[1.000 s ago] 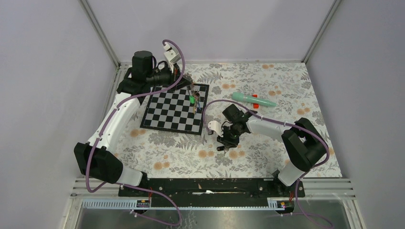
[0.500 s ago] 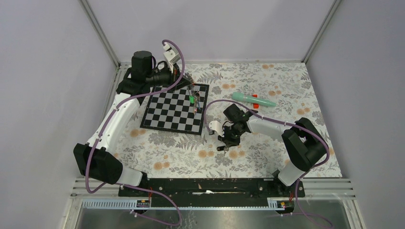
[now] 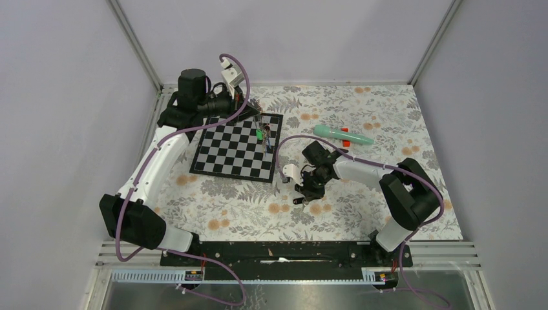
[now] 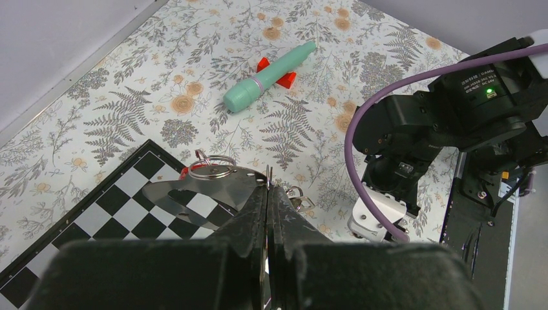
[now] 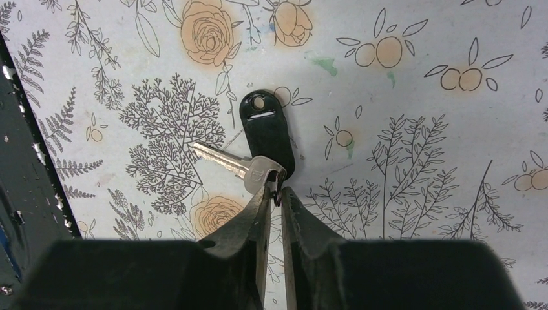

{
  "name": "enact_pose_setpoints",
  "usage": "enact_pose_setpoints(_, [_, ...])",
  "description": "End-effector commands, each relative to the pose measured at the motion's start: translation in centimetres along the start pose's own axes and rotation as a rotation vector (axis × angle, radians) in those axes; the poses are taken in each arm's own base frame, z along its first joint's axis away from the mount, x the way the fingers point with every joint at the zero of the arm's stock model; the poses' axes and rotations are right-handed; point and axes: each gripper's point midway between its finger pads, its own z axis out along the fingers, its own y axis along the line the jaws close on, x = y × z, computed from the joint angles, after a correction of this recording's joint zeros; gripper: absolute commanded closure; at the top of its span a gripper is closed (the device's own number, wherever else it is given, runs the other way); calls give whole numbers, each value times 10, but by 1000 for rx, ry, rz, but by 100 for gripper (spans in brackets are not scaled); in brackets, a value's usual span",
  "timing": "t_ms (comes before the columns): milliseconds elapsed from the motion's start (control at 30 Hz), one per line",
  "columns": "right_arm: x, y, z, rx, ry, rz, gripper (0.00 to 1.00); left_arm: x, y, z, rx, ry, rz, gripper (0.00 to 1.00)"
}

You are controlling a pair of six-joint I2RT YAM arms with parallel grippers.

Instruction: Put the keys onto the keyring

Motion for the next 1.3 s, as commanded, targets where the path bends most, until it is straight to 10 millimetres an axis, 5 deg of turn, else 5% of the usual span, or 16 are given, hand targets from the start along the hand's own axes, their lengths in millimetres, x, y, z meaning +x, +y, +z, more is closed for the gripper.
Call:
enact_pose_setpoints(0, [-9,0,-4,-24,-23,-8,82,-24,-8,-9,-5,-67,89,100])
enact_pose_setpoints(533, [-10,-1,-3,-27,-26,-5,88,-23,-8,-10,-9,-66,91,100])
enact_pose_setpoints(833, [-17,-1,-11,-20,-40,-13,100,-21,-8,-9,-8,-63,90,100])
enact_pose_setpoints(1000, [-35,-1,-32,10,-91,-20,100,-17,-9,-8,2,-57,96,100])
enact_pose_setpoints(1267, [-80,7,-92,74,-221,-61,100,-5,-26,-3,125,-40,187,100])
